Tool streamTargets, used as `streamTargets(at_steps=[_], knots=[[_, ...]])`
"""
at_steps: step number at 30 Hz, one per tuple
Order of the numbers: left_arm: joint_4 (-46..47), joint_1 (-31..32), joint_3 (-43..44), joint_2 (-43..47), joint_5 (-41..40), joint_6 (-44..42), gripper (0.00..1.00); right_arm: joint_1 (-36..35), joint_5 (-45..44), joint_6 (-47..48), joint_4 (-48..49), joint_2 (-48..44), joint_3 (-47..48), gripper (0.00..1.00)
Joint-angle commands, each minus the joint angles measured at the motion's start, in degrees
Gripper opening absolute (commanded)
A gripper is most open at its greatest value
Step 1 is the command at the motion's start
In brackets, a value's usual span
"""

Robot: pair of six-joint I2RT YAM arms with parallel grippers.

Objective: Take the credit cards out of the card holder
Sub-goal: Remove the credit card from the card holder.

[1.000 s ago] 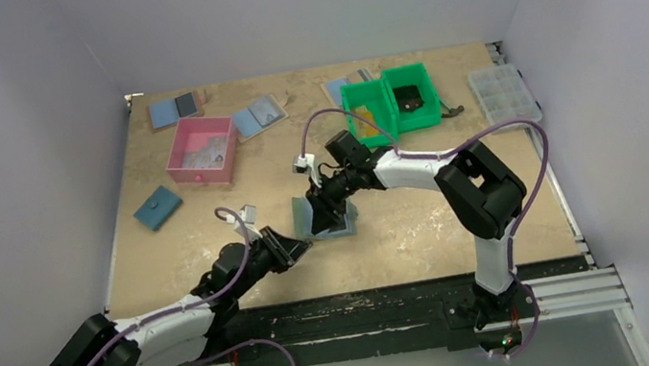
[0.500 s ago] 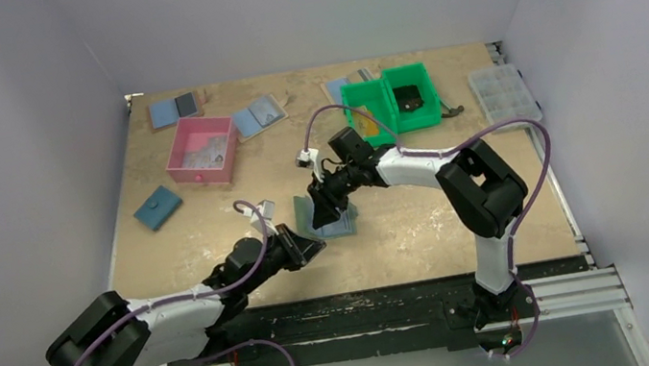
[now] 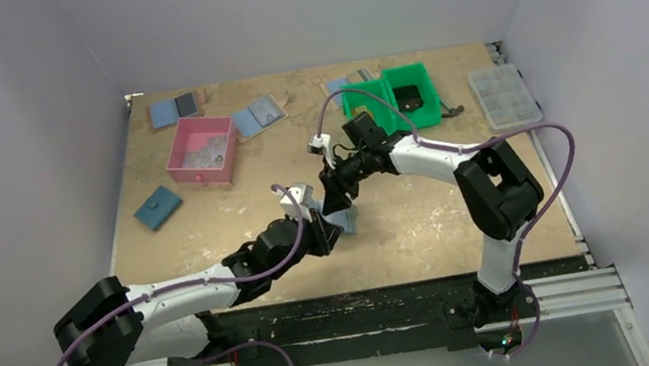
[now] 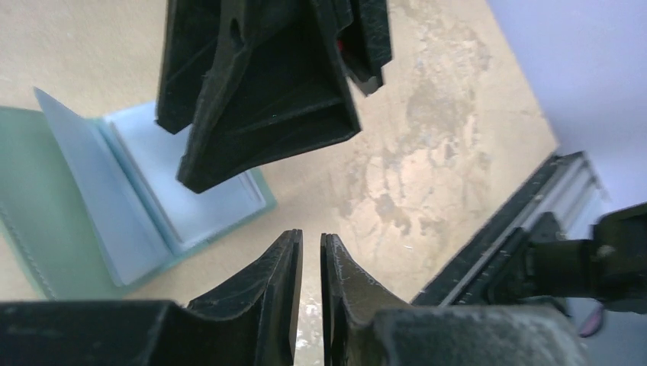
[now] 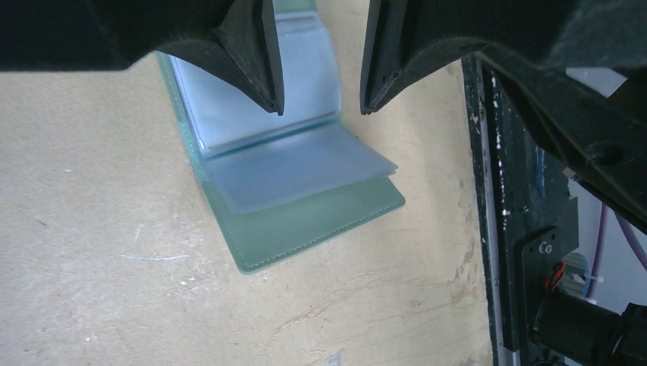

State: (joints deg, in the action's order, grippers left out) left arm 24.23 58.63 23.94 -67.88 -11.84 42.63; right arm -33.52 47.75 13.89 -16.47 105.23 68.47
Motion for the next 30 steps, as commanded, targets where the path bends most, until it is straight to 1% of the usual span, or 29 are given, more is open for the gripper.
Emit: streamTargets(at_steps=[1,2,4,7,8,9,11,14,15,17,18,20,23,25,30], knots=[[-6.82,1.79,5.43,-1.81,-8.0,-12.72,0.2,1.87,1.89,2.94,-2.73,-4.4,2.23,0.49],[-7.76,1.85,6.44,-2.08,-8.88,-14.18,0.23,2.63,1.71,3.36,-3.16,-4.71,2.34,0.49],[-9.98,1.84,8.73,-2.68,-10.28,-16.04,0.34,4.45,1.33,4.1,-4.46,-5.29,2.5,0.49],[-13.48,1.77,12.57,-5.48,-11.74,-15.87,0.6,7.67,0.81,4.48,-5.04,-6.28,2.25,0.49],[-15.13,1.57,14.59,-6.98,-12.44,-14.7,0.67,8.94,0.65,4.48,-5.05,-6.68,2.08,0.49],[-17.09,1.24,16.12,-9.05,-12.38,-13.47,0.7,9.97,0.52,4.54,-5.01,-7.04,1.92,0.49],[-21.22,0.38,19.2,-13.3,-11.64,-10.88,0.71,12.0,0.55,4.57,-5.07,-7.76,1.44,0.49],[-22.91,-0.44,21.92,-18.14,-11.2,-7.82,0.69,13.86,0.68,4.82,-5.13,-8.5,0.85,0.49],[-23.13,-0.83,22.31,-19.05,-11.3,-6.8,0.68,14.22,0.7,4.97,-5.2,-8.58,0.75,0.49],[-22.9,-1.88,22.53,-19.88,-10.87,-5.19,0.58,14.67,0.56,5.09,-5.2,-8.59,0.62,0.49],[-22.79,-2.57,22.4,-19.88,-10.49,-4.44,0.55,14.77,0.45,5.17,-5.2,-8.64,0.55,0.5],[-21.71,-3.81,21.79,-19.23,-9.12,-3.57,0.52,14.87,0.42,5.39,-5.42,-8.57,0.46,0.49],[-20.92,-4.72,21.12,-18.36,-8.14,-3.11,0.51,14.88,0.24,5.62,-5.74,-8.26,0.52,0.49],[-21.98,-5.27,21.61,-19.16,-8.05,-2.51,0.52,14.89,0.22,5.71,-5.86,-8.0,0.53,0.49],[-30.76,-7.19,27.6,-26.36,-6.03,1.18,0.56,14.93,0.33,5.71,-5.96,-7.89,0.44,0.49]])
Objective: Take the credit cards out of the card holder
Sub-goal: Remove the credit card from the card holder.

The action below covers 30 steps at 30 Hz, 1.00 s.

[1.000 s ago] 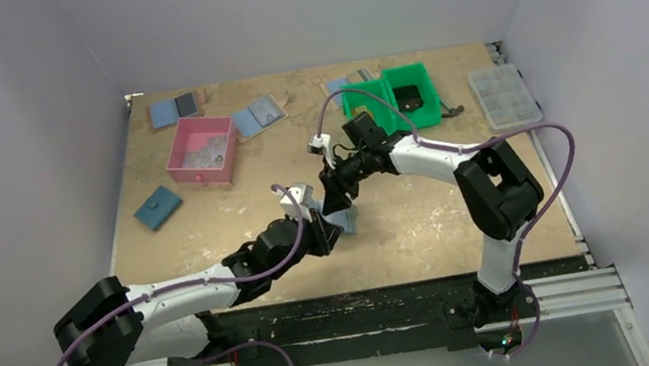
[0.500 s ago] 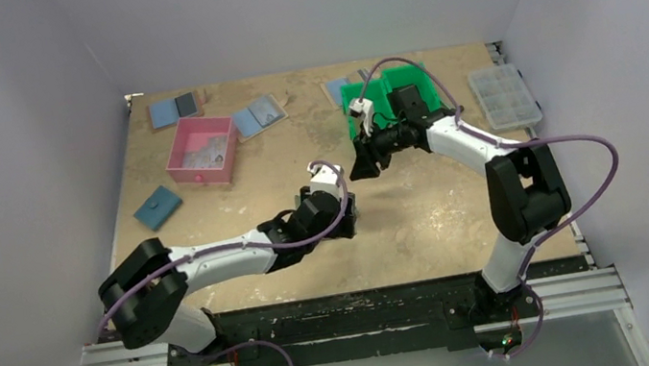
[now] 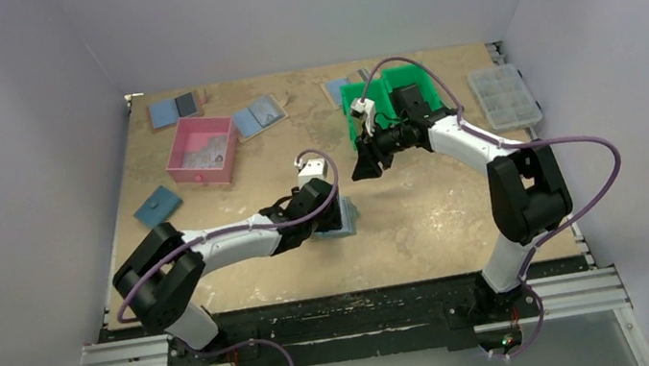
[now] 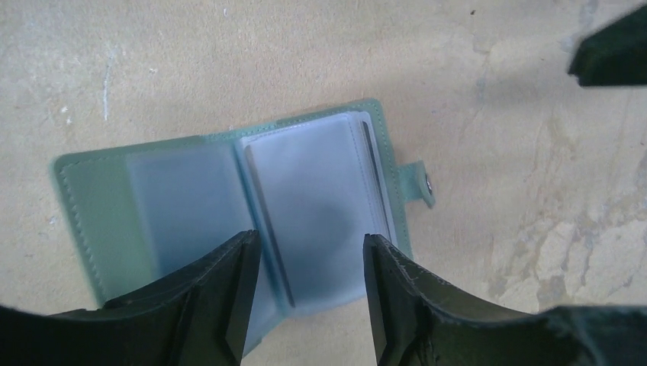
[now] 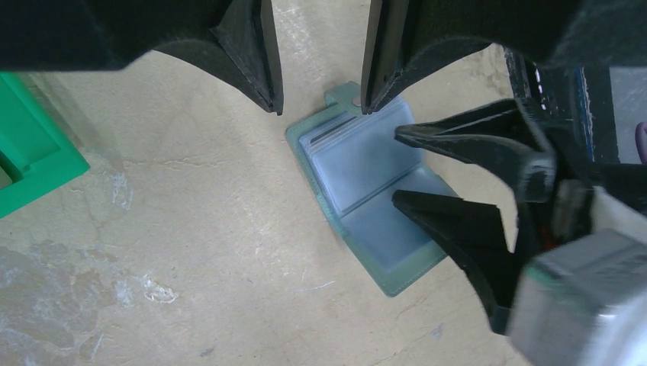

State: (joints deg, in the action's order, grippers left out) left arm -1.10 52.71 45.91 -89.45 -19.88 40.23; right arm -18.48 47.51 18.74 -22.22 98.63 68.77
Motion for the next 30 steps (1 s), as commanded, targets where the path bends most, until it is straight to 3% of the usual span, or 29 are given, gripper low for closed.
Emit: streamTargets(at_steps=[1,19,30], knots=[[-6.47,-1.29,6.64,-6.08,2.08,3.94,0.56,-0.15,0.64,0.8,-0.23,-1.25,0.11,0.49],[-5.12,-1.26,7.46,-7.41,4.61,6.21,0.66,-0.11,1.23,0.86,-0.63,-0.19,0.13,0.49],[-12.77,-1.29,11.53,-13.07,1.63,9.28,0.66,-0.15,1.62,0.95,-0.79,-0.09,0.13,0.49]])
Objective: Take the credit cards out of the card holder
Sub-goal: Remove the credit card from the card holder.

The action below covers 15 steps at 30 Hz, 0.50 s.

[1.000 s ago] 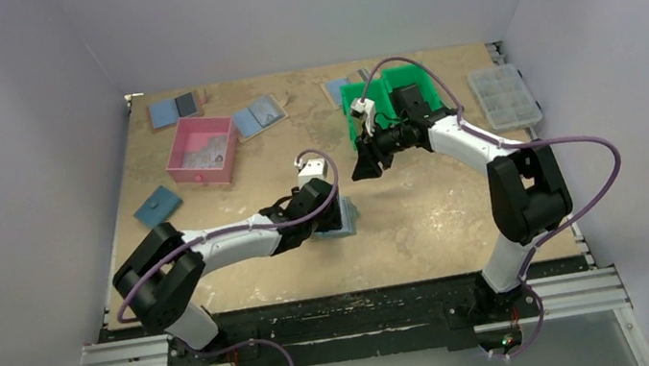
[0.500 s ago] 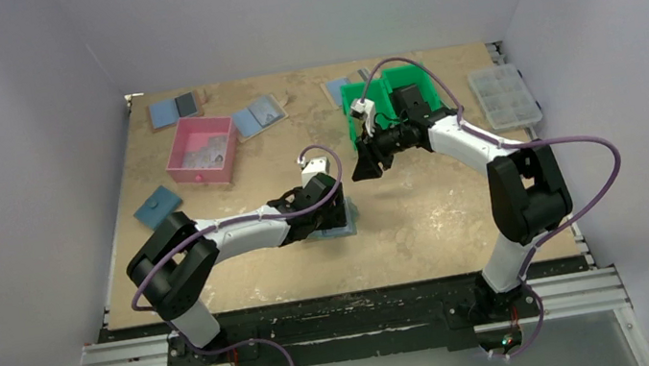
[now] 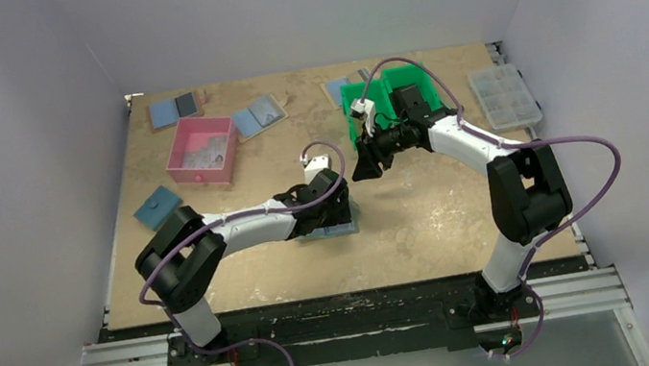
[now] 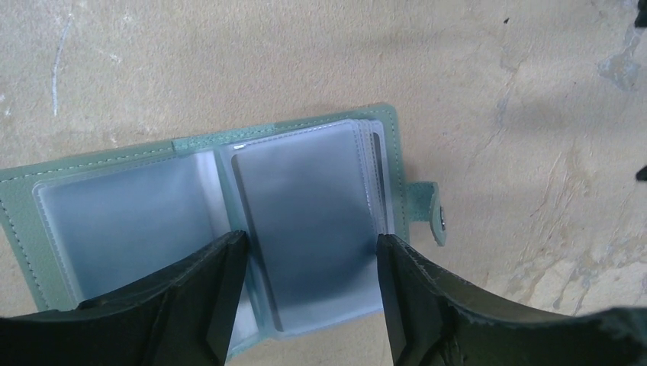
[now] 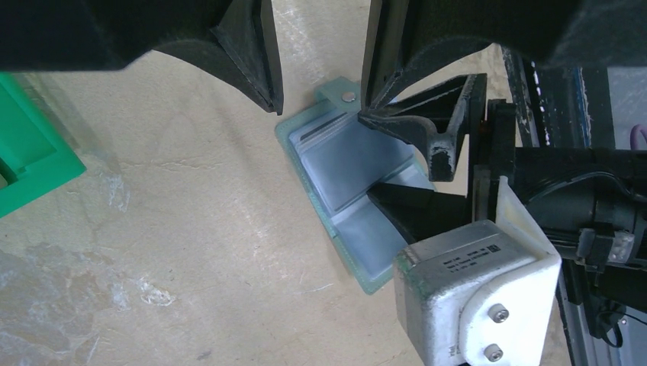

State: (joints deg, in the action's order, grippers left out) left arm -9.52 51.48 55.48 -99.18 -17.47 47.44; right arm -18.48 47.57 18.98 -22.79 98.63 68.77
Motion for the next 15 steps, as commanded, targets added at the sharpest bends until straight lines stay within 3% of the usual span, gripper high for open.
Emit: streamTargets(at_steps=[1,6,11,15], knots=[[-4.84,-0.02,2.21,-3.77,-0.8,2.14,0.65,-0.15,1.56,0.7,-0.24,-0.1,0.13,0.49],[-6.07,-0.06,1.81,-3.63,-1.8,3.04,0.57,-0.15,1.82,0.83,-0.42,-0.15,0.22,0.49],[-6.04,-0.05,1.25,-3.61,-1.48,2.81,0.34,-0.21,2.05,1.0,-0.69,-0.19,0.27,0.49],[-4.27,-0.16,-0.44,-2.64,-0.65,3.58,0.23,-0.56,2.71,2.3,-2.18,-0.91,0.48,0.49]])
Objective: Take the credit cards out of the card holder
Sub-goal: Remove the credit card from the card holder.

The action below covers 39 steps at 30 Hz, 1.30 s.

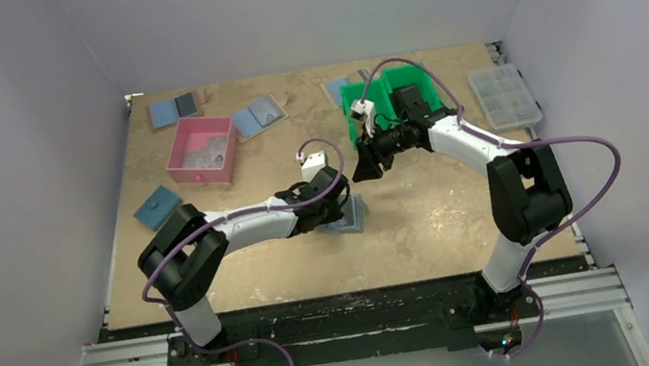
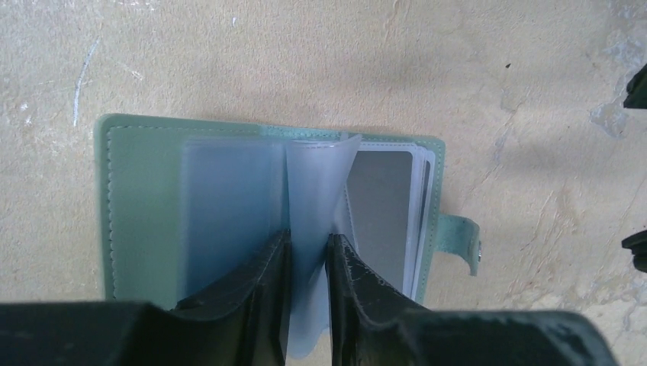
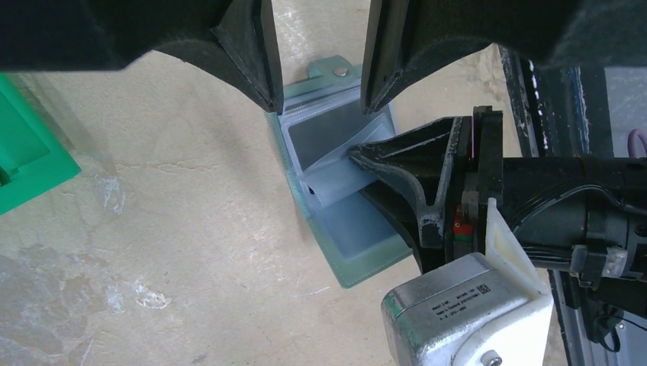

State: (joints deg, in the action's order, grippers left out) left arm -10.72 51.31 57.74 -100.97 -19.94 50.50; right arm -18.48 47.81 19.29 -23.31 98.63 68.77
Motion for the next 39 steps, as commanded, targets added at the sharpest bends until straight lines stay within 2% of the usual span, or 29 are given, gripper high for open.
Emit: streamTargets(at_steps=[1,9,11,14,18,22,29,31,37,39], knots=[[-1.78,-0.2,-3.89,-0.04,2.43,0.97,0.22,-0.99,2.15,2.77,-2.46,-1.09,0.56,0.49],[12.35,-2.48,-15.01,8.8,9.72,6.05,0.19,-8.17,-1.48,6.68,-4.44,0.96,0.68,0.48],[13.81,-2.58,-16.61,10.63,9.9,6.76,0.18,-9.41,-4.0,4.71,-2.82,2.33,0.31,0.44],[15.95,-2.74,-18.83,12.39,10.75,7.45,0.17,-10.33,-6.96,2.47,-0.63,3.82,-0.32,0.32],[19.4,-2.85,-21.39,13.63,12.39,8.39,0.17,-12.18,-9.41,1.35,0.35,5.87,-0.42,0.21],[22.29,-2.92,-23.19,14.43,13.79,8.47,0.18,-13.38,-11.5,0.14,1.67,7.45,-0.52,0.16],[25.34,-3.12,-25.85,17.09,14.92,8.56,0.2,-15.34,-12.03,0.09,1.76,9.24,-0.23,0.14],[25.6,-3.19,-26.29,17.78,15.29,8.62,0.23,-15.9,-11.99,0.34,1.53,9.58,-0.09,0.13],[27.42,-3.49,-28.26,19.82,16.19,8.44,0.47,-17.4,-12.17,0.79,1.09,10.32,0.13,0.13],[28.35,-3.54,-29.11,20.61,16.29,8.35,0.52,-17.63,-11.51,1.04,0.79,10.52,0.3,0.13]])
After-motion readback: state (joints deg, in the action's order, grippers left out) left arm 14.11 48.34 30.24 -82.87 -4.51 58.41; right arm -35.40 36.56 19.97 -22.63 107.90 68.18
